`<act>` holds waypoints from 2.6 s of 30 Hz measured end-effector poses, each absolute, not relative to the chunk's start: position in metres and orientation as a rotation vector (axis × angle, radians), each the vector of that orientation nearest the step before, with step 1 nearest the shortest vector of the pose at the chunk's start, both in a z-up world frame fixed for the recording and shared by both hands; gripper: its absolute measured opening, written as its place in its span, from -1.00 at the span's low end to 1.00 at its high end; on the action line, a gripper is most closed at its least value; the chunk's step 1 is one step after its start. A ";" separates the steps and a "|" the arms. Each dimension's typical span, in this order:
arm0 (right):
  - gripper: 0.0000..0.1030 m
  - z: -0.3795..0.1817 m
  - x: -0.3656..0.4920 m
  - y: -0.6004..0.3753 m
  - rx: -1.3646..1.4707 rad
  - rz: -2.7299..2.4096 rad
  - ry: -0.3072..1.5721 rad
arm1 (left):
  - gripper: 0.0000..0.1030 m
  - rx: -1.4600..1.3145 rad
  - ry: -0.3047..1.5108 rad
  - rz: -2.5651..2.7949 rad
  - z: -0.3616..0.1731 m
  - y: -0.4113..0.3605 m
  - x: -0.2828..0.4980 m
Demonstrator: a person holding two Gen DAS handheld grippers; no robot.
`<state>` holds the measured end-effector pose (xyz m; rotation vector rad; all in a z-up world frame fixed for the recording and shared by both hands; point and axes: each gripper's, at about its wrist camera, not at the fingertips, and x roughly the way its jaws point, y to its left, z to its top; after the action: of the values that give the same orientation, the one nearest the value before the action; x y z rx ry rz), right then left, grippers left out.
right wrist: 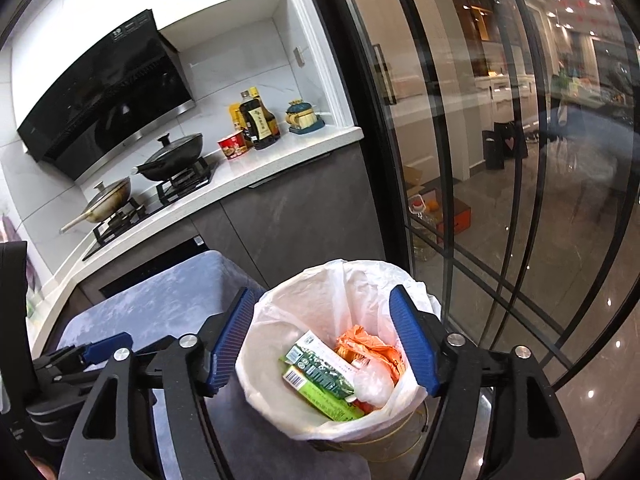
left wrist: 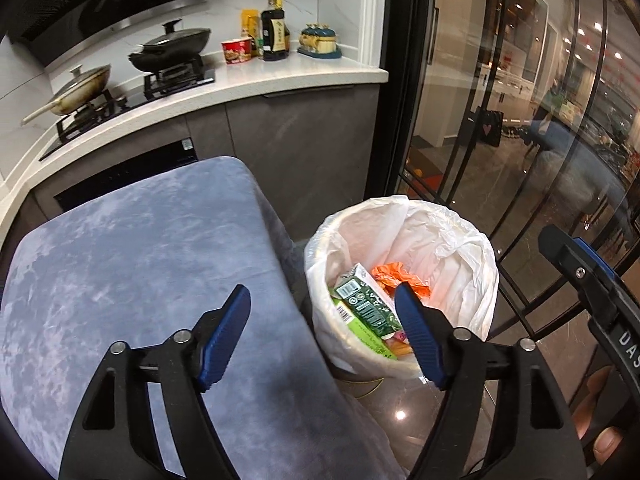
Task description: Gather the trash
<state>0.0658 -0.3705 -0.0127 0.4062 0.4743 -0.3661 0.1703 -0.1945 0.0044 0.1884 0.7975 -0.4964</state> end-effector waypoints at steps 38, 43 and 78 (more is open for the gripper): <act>0.88 -0.012 0.022 -0.329 0.275 -0.362 0.622 | 0.83 0.221 0.839 -0.399 -0.006 -0.156 0.119; 0.88 -0.015 0.024 -0.333 0.261 -0.367 0.634 | 0.83 0.229 0.849 -0.395 -0.011 -0.160 0.119; 0.88 -0.029 0.020 -0.339 0.226 -0.368 0.659 | 0.83 0.251 0.839 -0.410 -0.015 -0.176 0.107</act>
<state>0.0199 -0.3388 -0.0291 0.2262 0.6594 -0.3684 0.1068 -0.1762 -0.0153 0.2514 0.8394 -0.4104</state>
